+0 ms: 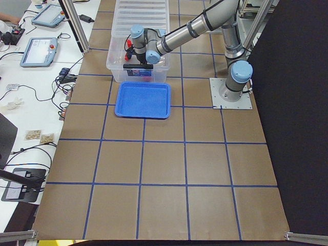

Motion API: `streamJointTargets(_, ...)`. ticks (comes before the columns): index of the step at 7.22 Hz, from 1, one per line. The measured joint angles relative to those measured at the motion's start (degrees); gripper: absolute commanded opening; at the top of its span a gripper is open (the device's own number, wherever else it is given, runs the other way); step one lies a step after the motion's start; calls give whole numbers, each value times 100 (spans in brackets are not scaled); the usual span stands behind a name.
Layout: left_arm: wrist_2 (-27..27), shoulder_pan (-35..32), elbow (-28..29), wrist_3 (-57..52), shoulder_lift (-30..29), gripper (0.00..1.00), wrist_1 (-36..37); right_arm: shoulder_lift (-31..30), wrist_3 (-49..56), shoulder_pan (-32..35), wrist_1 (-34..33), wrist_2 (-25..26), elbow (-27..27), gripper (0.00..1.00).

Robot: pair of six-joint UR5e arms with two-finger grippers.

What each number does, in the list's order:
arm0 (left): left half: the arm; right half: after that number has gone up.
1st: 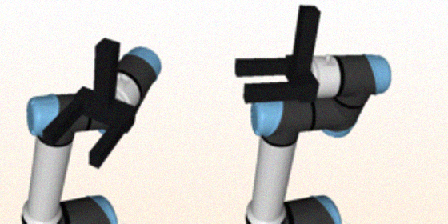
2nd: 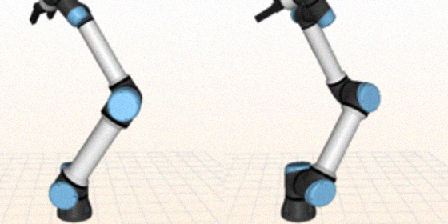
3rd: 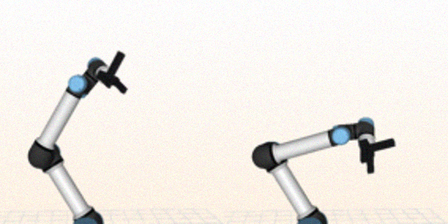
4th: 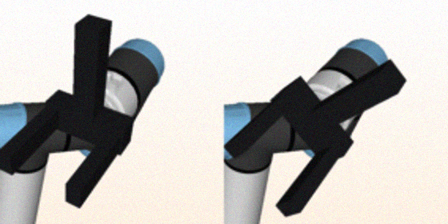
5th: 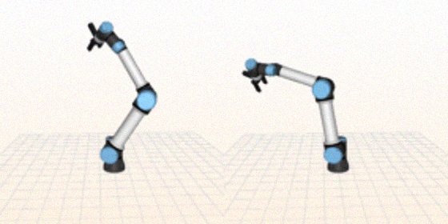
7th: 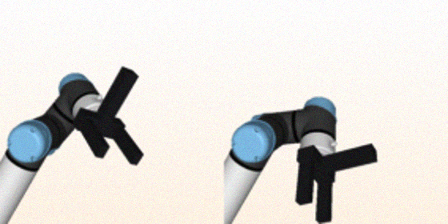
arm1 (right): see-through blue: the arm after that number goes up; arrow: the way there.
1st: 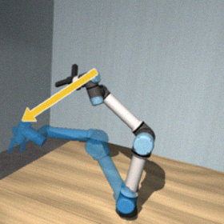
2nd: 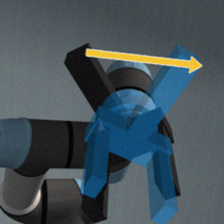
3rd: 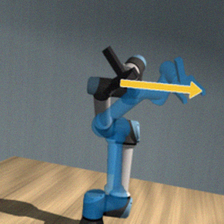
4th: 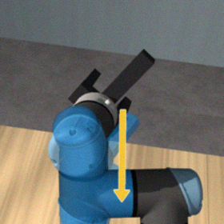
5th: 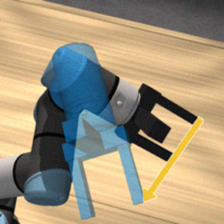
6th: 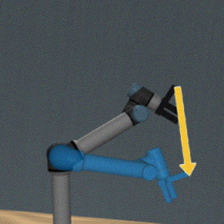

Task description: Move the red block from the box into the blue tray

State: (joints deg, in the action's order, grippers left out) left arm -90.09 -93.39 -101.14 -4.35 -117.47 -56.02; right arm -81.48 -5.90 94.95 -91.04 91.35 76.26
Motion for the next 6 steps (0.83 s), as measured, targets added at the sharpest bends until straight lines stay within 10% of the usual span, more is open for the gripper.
streamJointTargets(6,-17,-69,242,79,882,0,-674,-52,-14,93,-3,11,101,100)
